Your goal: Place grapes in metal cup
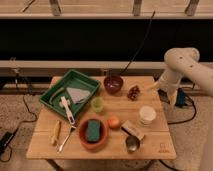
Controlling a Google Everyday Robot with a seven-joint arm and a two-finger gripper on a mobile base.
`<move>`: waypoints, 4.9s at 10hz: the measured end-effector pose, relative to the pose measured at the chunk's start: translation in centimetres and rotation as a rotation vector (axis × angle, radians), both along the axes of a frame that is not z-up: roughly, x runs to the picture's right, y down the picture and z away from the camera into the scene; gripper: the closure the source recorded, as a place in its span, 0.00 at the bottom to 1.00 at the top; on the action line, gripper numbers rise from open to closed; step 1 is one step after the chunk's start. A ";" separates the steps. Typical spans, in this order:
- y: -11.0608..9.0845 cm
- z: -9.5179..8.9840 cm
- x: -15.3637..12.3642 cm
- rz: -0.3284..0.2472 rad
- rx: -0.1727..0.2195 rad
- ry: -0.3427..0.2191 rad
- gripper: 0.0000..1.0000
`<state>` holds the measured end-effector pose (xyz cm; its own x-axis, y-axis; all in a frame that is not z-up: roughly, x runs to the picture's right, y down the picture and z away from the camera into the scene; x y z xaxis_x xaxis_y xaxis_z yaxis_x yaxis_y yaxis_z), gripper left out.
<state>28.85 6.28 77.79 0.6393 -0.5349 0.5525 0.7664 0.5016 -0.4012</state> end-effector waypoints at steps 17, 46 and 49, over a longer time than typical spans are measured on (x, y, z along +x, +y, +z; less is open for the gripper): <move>-3.7 16.0 -6.7 -0.092 0.075 -0.076 0.20; 6.5 -14.7 -10.8 -0.374 0.183 -0.451 1.00; 10.3 -16.4 -11.3 -0.424 0.152 -0.472 1.00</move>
<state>17.56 16.60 61.42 0.0623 -0.7817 0.6205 0.9869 0.1411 0.0788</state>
